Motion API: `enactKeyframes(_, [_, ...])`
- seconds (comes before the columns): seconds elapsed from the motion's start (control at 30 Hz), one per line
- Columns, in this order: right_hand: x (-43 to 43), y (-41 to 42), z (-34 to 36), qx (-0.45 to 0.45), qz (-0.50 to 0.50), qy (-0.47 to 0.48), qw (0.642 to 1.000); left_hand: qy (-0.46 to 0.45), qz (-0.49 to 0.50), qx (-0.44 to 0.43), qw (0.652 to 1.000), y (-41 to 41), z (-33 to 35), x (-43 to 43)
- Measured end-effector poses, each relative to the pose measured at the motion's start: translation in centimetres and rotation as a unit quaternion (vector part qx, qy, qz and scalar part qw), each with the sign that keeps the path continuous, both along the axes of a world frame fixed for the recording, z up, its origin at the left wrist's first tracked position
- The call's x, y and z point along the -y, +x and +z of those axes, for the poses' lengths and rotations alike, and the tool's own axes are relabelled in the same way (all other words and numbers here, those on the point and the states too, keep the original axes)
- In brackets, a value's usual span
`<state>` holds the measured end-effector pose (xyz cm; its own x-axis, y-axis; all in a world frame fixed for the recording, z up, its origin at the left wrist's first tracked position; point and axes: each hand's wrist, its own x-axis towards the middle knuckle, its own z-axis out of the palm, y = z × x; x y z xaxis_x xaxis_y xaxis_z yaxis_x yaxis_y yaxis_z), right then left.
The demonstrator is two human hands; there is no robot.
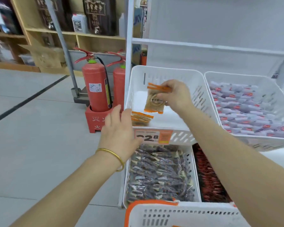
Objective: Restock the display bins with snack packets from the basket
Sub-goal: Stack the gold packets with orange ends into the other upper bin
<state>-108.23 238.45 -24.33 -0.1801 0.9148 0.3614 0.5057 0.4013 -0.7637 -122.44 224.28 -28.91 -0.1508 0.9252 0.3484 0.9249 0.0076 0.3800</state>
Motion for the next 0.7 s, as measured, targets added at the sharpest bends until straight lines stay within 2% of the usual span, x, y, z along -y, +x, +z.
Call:
enactKeyframes(0.07, [-1.4,-2.0,-2.2,0.053,0.018,-0.022,0.998,-0.029,-0.021,0.028,0.999,-0.5,-0.7,-0.1])
enactKeyframes(0.17, [-1.8,-3.7,-3.3,0.135,0.106,-0.086,0.981,-0.033,-0.04,0.05,0.997,-1.2,-0.9,-0.2])
enactKeyframes(0.3, [-1.4,-3.4,-2.5,0.069,0.165,-0.235,0.955,-0.047,-0.039,0.063,0.996,-1.5,-1.0,-0.3])
enactKeyframes(0.37, [-1.1,-2.9,-2.0,0.055,0.168,-0.27,0.946,-0.048,-0.03,0.062,0.996,-1.1,-0.9,-0.2])
enactKeyframes(0.47, [0.2,-2.0,-1.2,0.028,0.15,-0.242,0.958,-0.009,-0.013,0.046,0.999,-0.3,-0.6,0.3])
enactKeyframes(0.6, [3.6,0.9,-0.2,0.002,0.137,-0.141,0.981,0.057,-0.028,0.026,0.998,1.3,-0.3,2.3])
enactKeyframes(0.7, [8.2,4.1,-0.5,-0.055,0.157,-0.115,0.979,0.014,-0.068,0.031,0.997,2.9,-1.1,4.8])
